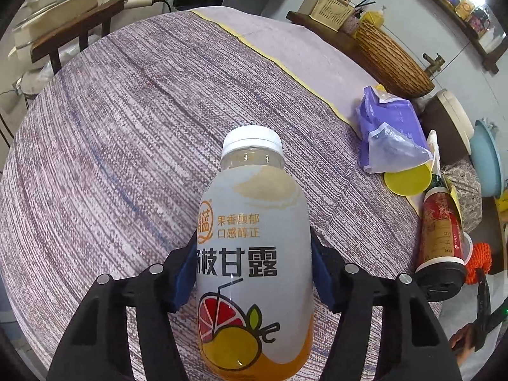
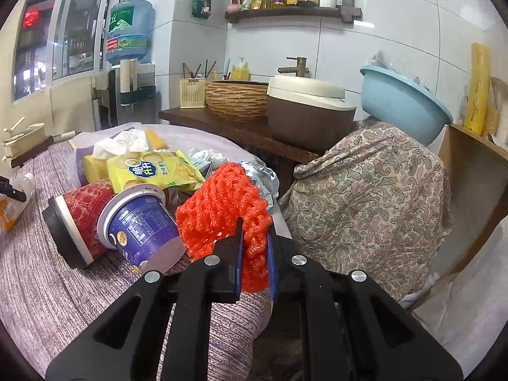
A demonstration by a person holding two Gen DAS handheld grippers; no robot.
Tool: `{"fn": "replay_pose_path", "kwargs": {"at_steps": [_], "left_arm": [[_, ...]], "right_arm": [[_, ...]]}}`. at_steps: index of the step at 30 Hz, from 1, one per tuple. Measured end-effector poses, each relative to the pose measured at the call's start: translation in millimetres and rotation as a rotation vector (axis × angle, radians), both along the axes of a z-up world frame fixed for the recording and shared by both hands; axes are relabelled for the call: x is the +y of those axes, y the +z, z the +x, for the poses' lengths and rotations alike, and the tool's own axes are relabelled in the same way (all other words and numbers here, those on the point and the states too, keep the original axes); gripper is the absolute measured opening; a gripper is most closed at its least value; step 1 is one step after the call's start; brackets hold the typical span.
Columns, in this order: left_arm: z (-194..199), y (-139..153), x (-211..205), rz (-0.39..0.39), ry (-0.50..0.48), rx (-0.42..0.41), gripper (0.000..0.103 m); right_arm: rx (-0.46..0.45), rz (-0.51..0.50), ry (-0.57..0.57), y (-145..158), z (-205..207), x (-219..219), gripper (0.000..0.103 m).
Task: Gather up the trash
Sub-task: 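Carry the orange mesh net to the trash bin and release it with the right tool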
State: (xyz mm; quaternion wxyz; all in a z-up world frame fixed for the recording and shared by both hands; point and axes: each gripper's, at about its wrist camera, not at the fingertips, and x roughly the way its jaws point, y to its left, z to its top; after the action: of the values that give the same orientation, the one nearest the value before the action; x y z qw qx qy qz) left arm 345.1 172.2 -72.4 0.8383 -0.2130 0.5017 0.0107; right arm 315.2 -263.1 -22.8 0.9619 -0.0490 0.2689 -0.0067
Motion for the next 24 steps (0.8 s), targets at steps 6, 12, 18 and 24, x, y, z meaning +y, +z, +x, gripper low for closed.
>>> {"fn": "replay_pose_path", "kwargs": {"at_steps": [6, 12, 18, 24], "left_arm": [[-29.7, 8.3, 5.5, -0.012, 0.007, -0.078, 0.061], [-75.2, 31.8, -7.4, 0.049, -0.004, -0.207, 0.061], [-114.9, 52.8, -40.7, 0.093, -0.086, -0.304, 0.061], [-142.6, 70.6, -102.0, 0.075, -0.248, -0.386, 0.061]], "right_arm": [[-0.009, 0.023, -0.007, 2.0, -10.2, -1.9, 0.013], [-0.024, 0.044, -0.012, 6.7, -26.0, -3.1, 0.013], [-0.037, 0.086, -0.024, 13.7, -52.4, -8.7, 0.013], [-0.023, 0.134, -0.052, 13.8, -86.5, -17.8, 0.013]]}}
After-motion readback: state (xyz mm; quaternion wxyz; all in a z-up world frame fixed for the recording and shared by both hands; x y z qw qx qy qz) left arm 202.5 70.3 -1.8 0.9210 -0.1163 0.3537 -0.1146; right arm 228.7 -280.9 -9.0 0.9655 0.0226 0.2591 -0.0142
